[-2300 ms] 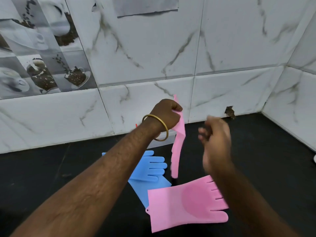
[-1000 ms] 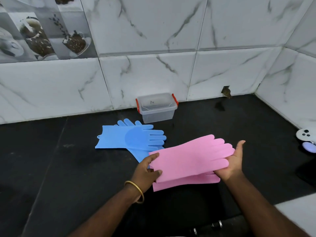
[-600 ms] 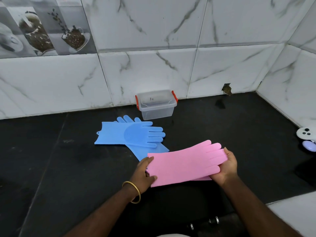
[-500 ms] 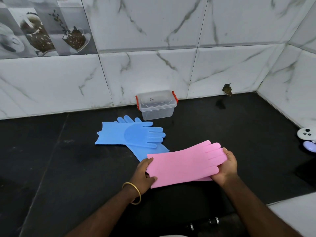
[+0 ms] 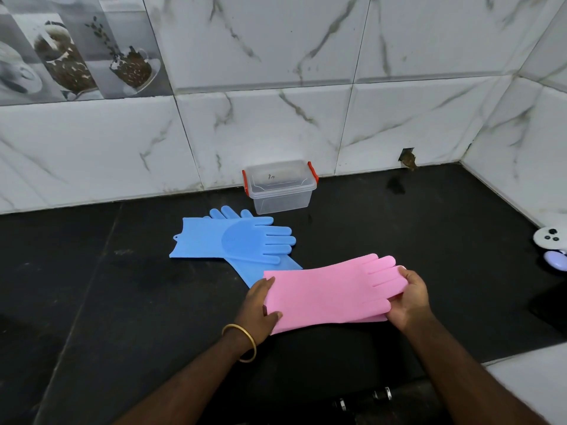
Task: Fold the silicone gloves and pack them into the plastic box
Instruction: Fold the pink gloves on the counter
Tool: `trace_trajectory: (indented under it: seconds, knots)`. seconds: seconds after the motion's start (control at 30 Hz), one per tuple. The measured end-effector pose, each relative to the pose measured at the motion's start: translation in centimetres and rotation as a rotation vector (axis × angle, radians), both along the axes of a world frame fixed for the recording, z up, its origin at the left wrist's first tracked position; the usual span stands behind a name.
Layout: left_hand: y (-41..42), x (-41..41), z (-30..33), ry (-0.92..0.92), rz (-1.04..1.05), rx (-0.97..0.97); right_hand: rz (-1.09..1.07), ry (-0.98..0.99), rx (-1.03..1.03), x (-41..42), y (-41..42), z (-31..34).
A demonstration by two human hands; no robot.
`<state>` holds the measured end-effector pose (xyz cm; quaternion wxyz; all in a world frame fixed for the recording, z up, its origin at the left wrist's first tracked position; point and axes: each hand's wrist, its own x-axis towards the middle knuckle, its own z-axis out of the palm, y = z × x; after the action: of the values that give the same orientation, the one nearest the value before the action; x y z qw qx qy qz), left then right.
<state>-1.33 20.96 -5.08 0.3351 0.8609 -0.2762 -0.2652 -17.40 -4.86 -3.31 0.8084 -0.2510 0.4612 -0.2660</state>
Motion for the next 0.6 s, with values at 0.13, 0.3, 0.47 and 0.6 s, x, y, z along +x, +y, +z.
trace_trajectory:
  seconds: [0.13,0.3,0.47,0.6]
  knots:
    - [-0.1,0.0,-0.3,-0.038,0.021,0.033,0.005,0.095,-0.141,0.0,-0.9,-0.6]
    - [0.0,-0.1,-0.7,-0.074,0.066,0.027,0.008,0.340,-0.582,-0.4,-1.2,-1.4]
    - [-0.5,1.5,-0.2,-0.122,0.081,-0.011,0.065,0.802,-1.116,-0.7,-0.1,-1.3]
    - [-1.7,3.5,0.6,-0.194,0.013,0.189,0.285,0.775,-1.529,0.1,3.2,-1.0]
